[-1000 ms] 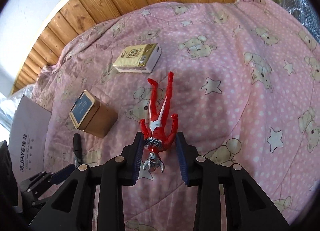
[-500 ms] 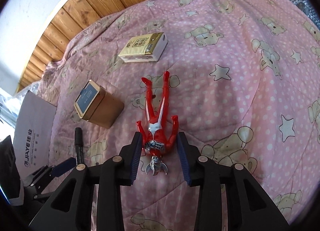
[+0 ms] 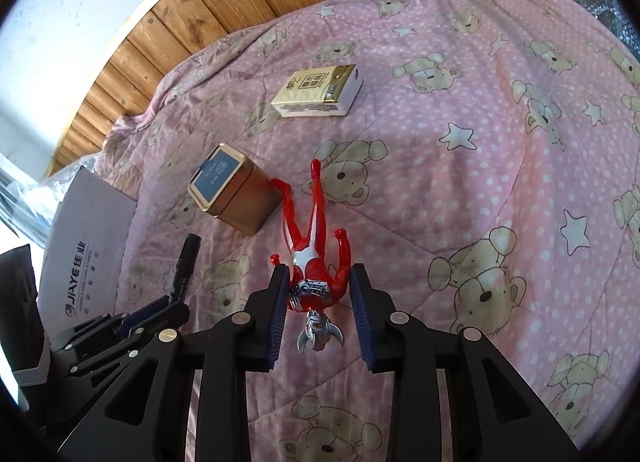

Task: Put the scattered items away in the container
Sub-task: 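Lift the marker and red figure and carry them over the cardboard box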

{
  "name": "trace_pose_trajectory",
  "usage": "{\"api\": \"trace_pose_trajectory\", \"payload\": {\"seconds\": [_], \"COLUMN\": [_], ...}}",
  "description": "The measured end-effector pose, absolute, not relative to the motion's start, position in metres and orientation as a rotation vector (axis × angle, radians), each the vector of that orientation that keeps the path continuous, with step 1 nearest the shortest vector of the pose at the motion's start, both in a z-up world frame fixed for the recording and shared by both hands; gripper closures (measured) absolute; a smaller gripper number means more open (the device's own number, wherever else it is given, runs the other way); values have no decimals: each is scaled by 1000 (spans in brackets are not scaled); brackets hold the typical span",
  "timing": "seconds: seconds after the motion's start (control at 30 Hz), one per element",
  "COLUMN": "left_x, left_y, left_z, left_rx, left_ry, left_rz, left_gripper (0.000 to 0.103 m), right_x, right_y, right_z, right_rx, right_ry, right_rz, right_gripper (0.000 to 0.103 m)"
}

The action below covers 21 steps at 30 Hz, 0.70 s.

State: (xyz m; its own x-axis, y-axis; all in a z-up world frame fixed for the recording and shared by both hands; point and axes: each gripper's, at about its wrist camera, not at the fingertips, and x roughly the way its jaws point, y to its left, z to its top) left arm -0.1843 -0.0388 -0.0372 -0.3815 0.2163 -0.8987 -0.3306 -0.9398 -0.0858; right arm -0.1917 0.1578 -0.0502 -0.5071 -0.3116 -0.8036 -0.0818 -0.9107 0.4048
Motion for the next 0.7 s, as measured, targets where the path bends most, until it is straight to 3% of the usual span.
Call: {"api": "trace_pose_trajectory", "payload": {"seconds": [0.4,0.5,0.7], "left_x": [-182,-185,-189], "left_y": [-44,-52,-58], "left_z": [-43,-51,-55], "left_rx": [-1557,-1600,-1586], "left_ry": [102,30,-88], "left_rz": [2339,2326,2318], "left_gripper": [89,85,77], "right_x": [-170,-172,-182], "right_y": [140,137,126], "right_z": [-57,-62,-64], "right_rx": [1533,1550,1542], "right_ry": [-569,-558,-461], "right_rz": [-2449,-2434,-2457], "right_gripper": [68,58,54]}}
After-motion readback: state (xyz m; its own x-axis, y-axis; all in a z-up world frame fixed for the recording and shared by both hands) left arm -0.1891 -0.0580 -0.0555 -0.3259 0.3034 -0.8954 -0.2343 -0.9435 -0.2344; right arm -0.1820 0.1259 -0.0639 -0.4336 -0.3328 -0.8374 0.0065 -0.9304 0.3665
